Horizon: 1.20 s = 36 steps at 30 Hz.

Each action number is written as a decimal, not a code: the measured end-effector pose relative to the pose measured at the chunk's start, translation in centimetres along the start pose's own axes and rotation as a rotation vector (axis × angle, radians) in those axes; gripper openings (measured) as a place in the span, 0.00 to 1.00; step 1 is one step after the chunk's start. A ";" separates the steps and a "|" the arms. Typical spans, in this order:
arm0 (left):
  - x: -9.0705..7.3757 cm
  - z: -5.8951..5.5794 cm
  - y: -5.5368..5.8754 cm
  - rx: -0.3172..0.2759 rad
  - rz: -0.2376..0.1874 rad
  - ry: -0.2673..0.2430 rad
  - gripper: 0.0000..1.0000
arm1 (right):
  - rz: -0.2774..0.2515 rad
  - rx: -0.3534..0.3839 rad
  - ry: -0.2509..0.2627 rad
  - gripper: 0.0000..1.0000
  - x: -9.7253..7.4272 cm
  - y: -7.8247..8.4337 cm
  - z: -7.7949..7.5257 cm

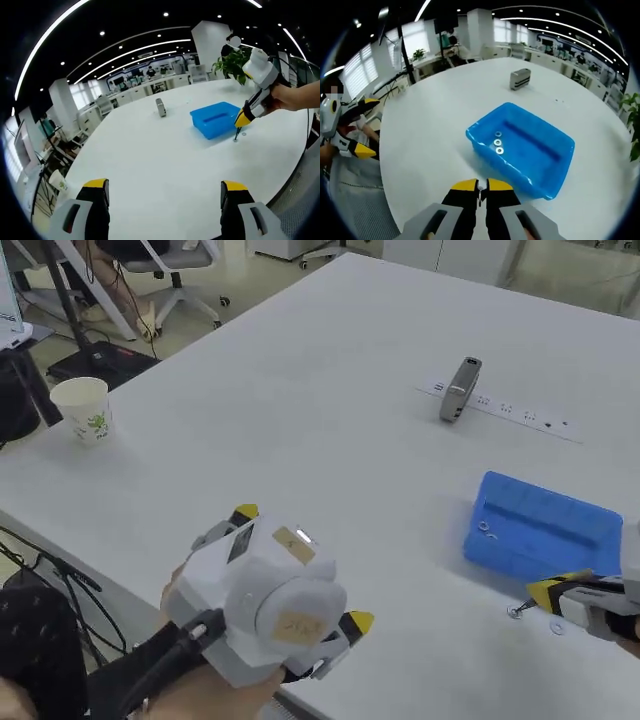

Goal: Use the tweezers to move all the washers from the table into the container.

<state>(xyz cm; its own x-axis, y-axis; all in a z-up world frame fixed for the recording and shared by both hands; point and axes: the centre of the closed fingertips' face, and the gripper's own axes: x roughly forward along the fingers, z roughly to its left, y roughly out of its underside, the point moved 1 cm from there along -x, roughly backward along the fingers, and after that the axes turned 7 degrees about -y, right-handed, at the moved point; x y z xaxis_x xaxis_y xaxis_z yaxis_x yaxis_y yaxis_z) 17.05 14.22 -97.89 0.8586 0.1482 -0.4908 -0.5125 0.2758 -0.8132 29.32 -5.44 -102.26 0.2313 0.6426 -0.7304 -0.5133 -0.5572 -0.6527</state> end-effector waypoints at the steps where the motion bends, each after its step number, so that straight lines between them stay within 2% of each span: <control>1: 0.0 0.0 0.0 -0.001 -0.001 0.000 0.94 | -0.003 0.020 -0.011 0.01 0.0 0.0 0.1; 4: 0.0 0.0 0.0 0.000 -0.002 0.001 0.94 | -0.009 0.020 -0.019 0.01 -0.3 -0.3 0.3; 6: -0.1 0.0 0.0 0.001 -0.003 0.000 0.94 | -0.011 0.032 -0.047 0.01 -0.4 -0.6 0.9; 12: -0.1 -0.1 -0.1 -0.002 -0.008 0.004 0.94 | -0.022 -0.008 -0.049 0.01 -1.0 -2.0 1.7; 22: -0.2 0.0 -0.2 -0.003 -0.012 0.001 0.94 | -0.081 -0.014 -0.045 0.01 -2.3 -3.6 1.4; 27: -0.1 0.1 -0.1 0.003 -0.009 -0.007 0.94 | -0.111 -0.039 -0.043 0.01 -2.9 -4.9 1.5; 36: -0.1 0.2 0.0 -0.002 -0.004 -0.011 0.94 | -0.148 -0.082 -0.026 0.01 -3.2 -7.7 0.7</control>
<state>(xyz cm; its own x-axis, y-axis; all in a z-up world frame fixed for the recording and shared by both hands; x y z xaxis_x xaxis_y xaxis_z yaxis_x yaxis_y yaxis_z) 17.02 14.36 -97.77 0.8607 0.1578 -0.4841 -0.5091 0.2746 -0.8157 31.90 -2.81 -94.80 0.2774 0.7336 -0.6204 -0.4060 -0.4957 -0.7677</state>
